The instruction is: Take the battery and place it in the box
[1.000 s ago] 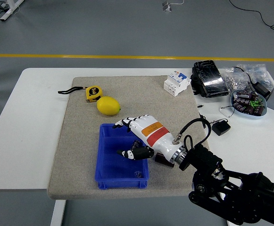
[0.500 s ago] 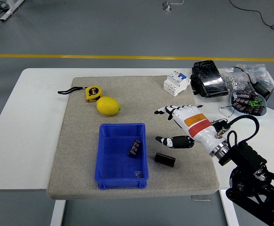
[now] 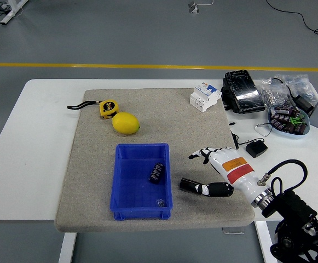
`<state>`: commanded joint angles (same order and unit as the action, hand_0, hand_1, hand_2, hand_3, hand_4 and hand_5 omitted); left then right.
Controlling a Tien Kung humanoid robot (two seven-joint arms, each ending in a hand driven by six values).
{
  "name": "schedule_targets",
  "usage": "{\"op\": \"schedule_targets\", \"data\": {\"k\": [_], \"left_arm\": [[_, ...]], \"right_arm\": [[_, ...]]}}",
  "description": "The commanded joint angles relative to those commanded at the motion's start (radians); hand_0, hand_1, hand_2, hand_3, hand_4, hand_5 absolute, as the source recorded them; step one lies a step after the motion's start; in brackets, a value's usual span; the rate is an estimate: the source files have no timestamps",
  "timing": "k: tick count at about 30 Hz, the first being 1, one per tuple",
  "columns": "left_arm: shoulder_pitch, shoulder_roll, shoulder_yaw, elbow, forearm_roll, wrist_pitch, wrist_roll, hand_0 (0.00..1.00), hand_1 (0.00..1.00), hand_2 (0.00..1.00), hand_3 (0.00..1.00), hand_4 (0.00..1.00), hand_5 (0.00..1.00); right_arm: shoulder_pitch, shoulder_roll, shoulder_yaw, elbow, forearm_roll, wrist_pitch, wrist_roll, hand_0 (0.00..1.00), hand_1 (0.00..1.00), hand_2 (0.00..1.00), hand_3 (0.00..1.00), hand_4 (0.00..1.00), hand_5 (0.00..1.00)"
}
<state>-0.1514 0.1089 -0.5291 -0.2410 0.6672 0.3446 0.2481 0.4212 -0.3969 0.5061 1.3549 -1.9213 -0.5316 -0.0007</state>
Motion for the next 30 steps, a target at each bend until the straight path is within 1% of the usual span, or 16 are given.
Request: {"op": "schedule_targets", "data": {"k": [3, 8, 17, 18, 23, 24, 29, 30], "left_arm": [[0.001, -0.001, -0.002, 0.000, 0.002, -0.001, 0.001, 0.552, 0.541, 0.589, 0.573, 0.635, 0.577], [0.002, -0.003, -0.004, -0.001, 0.008, -0.002, 0.004, 0.566, 0.541, 0.589, 0.573, 0.633, 0.575], [0.001, -0.003, -0.006, -0.002, 0.012, -0.003, 0.006, 0.567, 0.546, 0.589, 0.573, 0.633, 0.576], [0.002, -0.004, -0.005, -0.002, 0.012, -0.003, 0.006, 0.567, 0.547, 0.590, 0.573, 0.633, 0.578], [0.005, -0.004, -0.008, -0.003, 0.016, -0.004, 0.008, 0.567, 0.547, 0.590, 0.573, 0.633, 0.578], [0.006, -0.004, -0.009, -0.003, 0.017, -0.004, 0.008, 0.570, 0.549, 0.590, 0.573, 0.632, 0.579], [0.009, -0.004, -0.012, -0.003, 0.023, -0.005, 0.011, 0.570, 0.549, 0.590, 0.573, 0.632, 0.579], [0.010, -0.005, -0.013, -0.003, 0.025, -0.006, 0.012, 0.573, 0.552, 0.592, 0.572, 0.630, 0.576]], "right_arm": [[0.004, 0.010, -0.028, -0.026, 0.003, -0.013, -0.003, 0.371, 0.488, 0.648, 0.666, 0.901, 0.369], [0.010, 0.043, -0.066, -0.087, -0.004, -0.022, 0.000, 0.358, 0.467, 0.642, 0.675, 0.895, 0.370], [0.026, 0.084, -0.093, -0.181, 0.022, -0.036, 0.015, 0.354, 0.459, 0.632, 0.673, 0.890, 0.373], [0.027, 0.088, -0.094, -0.191, 0.026, -0.038, 0.018, 0.347, 0.448, 0.608, 0.660, 0.880, 0.371], [0.028, 0.098, -0.098, -0.226, 0.044, -0.047, 0.032, 0.347, 0.448, 0.608, 0.660, 0.880, 0.371], [0.028, 0.099, -0.099, -0.232, 0.048, -0.048, 0.034, 0.333, 0.412, 0.552, 0.651, 0.855, 0.358], [0.028, 0.108, -0.106, -0.262, 0.066, -0.054, 0.047, 0.333, 0.412, 0.552, 0.651, 0.855, 0.358], [0.027, 0.110, -0.107, -0.266, 0.069, -0.057, 0.050, 0.308, 0.382, 0.507, 0.621, 0.828, 0.345]]}}
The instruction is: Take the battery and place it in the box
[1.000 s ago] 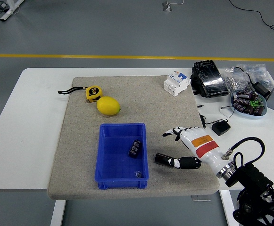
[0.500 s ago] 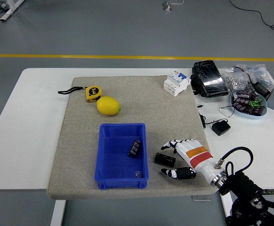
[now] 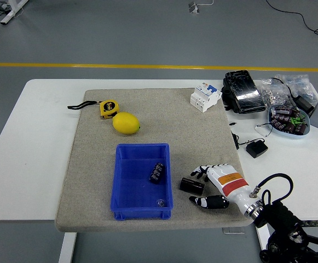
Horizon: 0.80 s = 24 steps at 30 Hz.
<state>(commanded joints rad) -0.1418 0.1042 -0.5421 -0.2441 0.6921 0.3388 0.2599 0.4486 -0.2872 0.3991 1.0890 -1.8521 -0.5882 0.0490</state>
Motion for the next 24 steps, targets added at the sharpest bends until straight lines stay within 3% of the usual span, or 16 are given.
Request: {"op": "schedule_targets", "data": {"k": [24], "left_arm": [[-0.004, 0.000, 0.000, -0.001, 0.004, -0.002, 0.001, 0.575, 0.550, 0.594, 0.573, 0.631, 0.575]], "right_arm": [[0.011, -0.002, 0.003, -0.014, 0.015, -0.025, 0.020, 0.245, 0.316, 0.416, 0.524, 0.752, 0.332]]}}
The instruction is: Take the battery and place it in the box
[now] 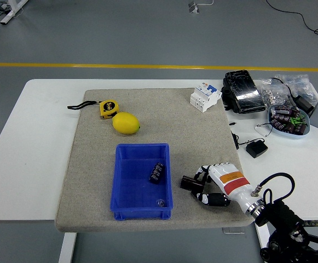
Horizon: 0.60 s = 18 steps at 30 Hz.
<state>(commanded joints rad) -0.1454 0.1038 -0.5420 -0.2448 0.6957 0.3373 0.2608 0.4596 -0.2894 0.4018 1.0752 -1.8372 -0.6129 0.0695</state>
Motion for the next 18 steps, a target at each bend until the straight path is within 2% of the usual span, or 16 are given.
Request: {"op": "schedule_targets", "data": {"k": [17, 18], "left_arm": [[-0.004, -0.001, 0.009, 0.000, -0.012, 0.000, -0.004, 0.575, 0.551, 0.593, 0.574, 0.631, 0.574], [-0.004, -0.001, 0.009, 0.000, -0.012, 0.000, -0.004, 0.575, 0.550, 0.593, 0.574, 0.633, 0.575]], "right_arm": [[0.003, -0.005, 0.025, 0.000, 0.001, 0.001, -0.001, 0.238, 0.313, 0.406, 0.496, 0.737, 0.331], [0.003, -0.006, 0.028, 0.000, 0.001, 0.001, -0.001, 0.237, 0.312, 0.404, 0.493, 0.712, 0.311]]}}
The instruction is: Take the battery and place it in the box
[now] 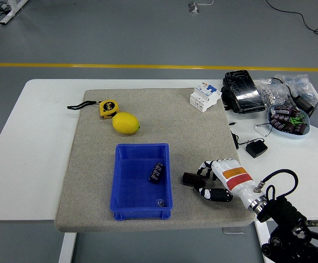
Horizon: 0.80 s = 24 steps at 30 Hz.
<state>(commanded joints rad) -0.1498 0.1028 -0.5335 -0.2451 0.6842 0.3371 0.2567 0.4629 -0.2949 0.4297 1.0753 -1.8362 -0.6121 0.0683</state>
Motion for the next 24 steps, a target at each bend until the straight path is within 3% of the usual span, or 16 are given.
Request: {"op": "schedule_targets", "data": {"k": [24], "left_arm": [[0.000, 0.001, 0.000, 0.000, 0.001, -0.001, 0.001, 0.576, 0.551, 0.593, 0.573, 0.633, 0.574]], "right_arm": [[0.000, -0.006, 0.044, -0.001, 0.011, 0.004, -0.005, 0.237, 0.316, 0.405, 0.489, 0.690, 0.306]]}}
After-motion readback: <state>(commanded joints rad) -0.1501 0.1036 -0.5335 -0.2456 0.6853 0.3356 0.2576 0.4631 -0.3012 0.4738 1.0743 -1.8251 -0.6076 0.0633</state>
